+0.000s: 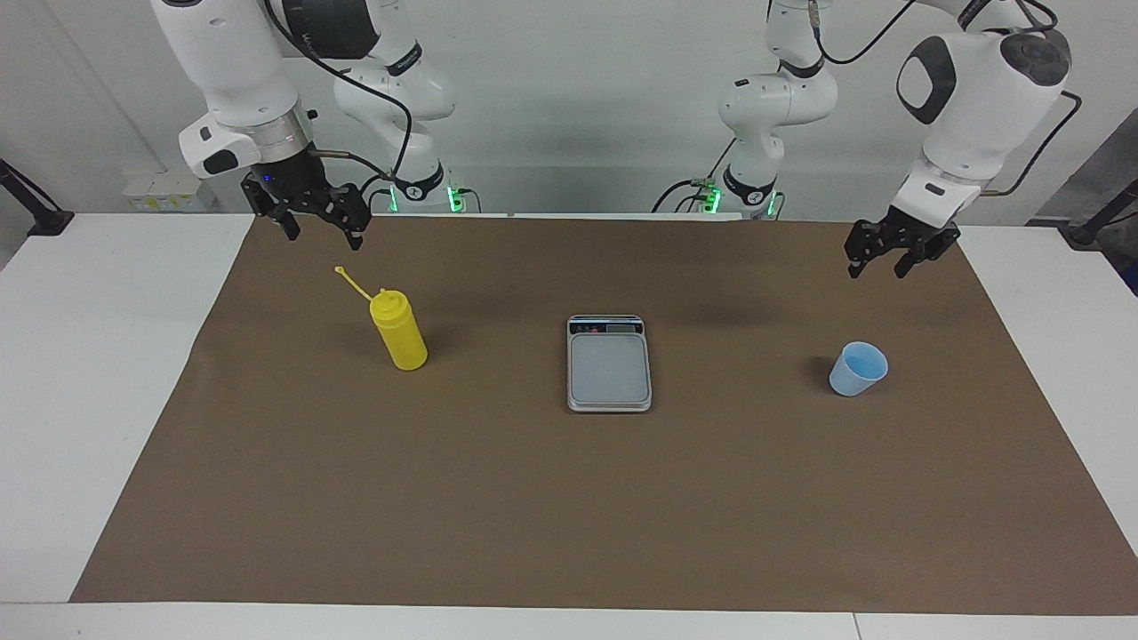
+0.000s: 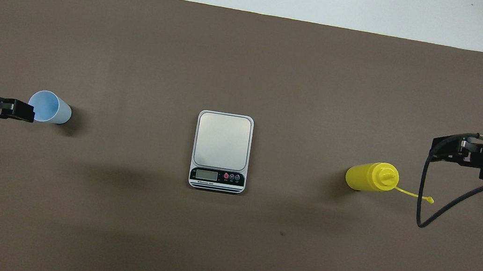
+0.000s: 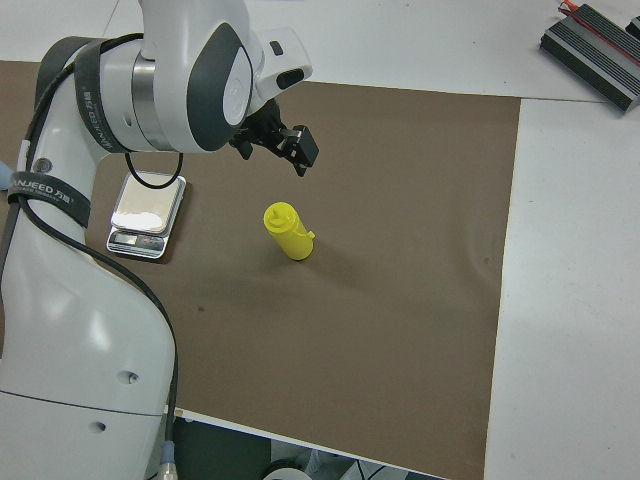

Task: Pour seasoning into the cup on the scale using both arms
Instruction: 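Reach the left gripper to the light blue cup, then grasp the light blue cup with the left gripper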

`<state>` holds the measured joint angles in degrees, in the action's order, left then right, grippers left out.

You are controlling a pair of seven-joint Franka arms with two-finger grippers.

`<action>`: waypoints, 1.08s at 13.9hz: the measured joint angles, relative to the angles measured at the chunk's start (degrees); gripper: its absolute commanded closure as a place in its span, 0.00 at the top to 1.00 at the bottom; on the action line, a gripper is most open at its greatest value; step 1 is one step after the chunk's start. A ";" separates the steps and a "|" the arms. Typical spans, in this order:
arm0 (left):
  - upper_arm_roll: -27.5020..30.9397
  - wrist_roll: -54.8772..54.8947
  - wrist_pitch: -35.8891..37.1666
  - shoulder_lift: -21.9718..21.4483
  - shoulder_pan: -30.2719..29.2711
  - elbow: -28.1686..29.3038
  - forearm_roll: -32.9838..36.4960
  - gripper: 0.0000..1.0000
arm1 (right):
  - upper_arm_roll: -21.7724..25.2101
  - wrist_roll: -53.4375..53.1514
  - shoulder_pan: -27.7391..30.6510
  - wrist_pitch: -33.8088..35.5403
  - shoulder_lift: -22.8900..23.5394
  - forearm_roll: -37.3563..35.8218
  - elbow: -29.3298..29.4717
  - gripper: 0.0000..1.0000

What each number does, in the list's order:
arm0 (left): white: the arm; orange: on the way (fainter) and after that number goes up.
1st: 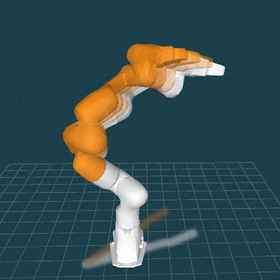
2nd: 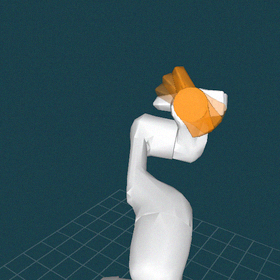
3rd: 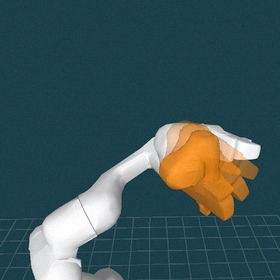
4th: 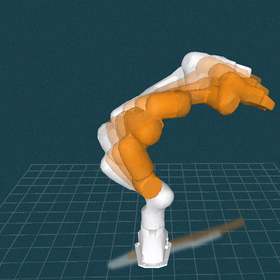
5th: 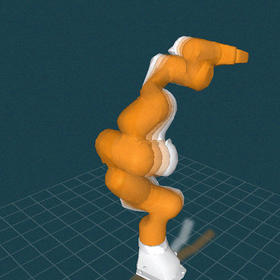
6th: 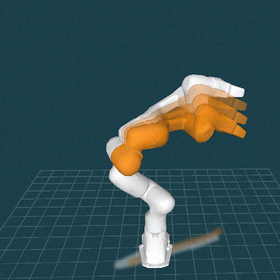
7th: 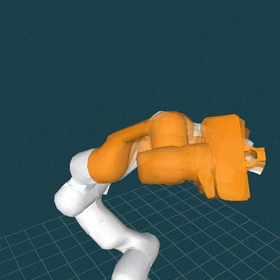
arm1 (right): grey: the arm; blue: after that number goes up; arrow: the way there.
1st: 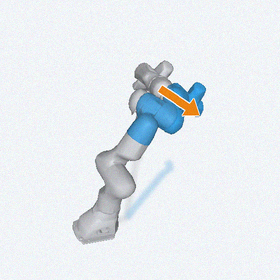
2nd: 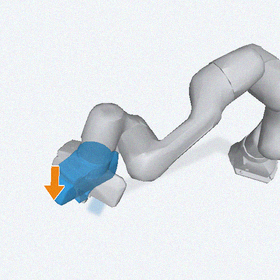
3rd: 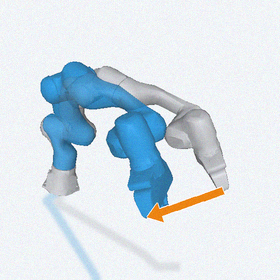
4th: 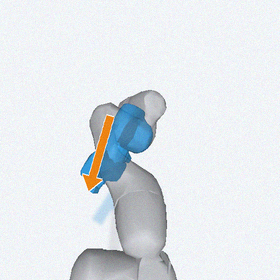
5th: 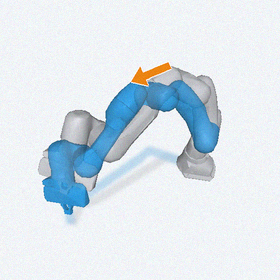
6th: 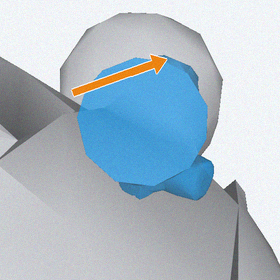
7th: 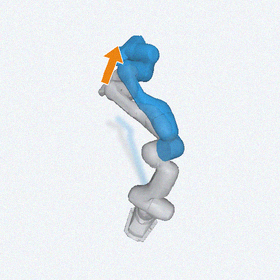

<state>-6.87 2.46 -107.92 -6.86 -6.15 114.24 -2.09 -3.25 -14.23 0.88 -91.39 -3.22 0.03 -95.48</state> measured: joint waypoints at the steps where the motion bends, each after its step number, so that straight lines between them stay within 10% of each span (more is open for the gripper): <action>1: -0.03 -0.38 -2.34 2.06 0.28 0.47 -0.15 0.75 | 0.00 0.00 0.00 0.00 0.00 0.00 0.00 1.00; 15: 0.26 -4.59 -26.25 10.19 2.31 9.72 -0.19 0.72 | 0.00 0.00 0.00 0.00 0.00 0.00 0.00 1.00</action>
<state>-6.62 -2.12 -134.18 3.33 -3.84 123.97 -2.28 -3.25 -14.23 0.88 -91.39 -3.22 0.03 -95.48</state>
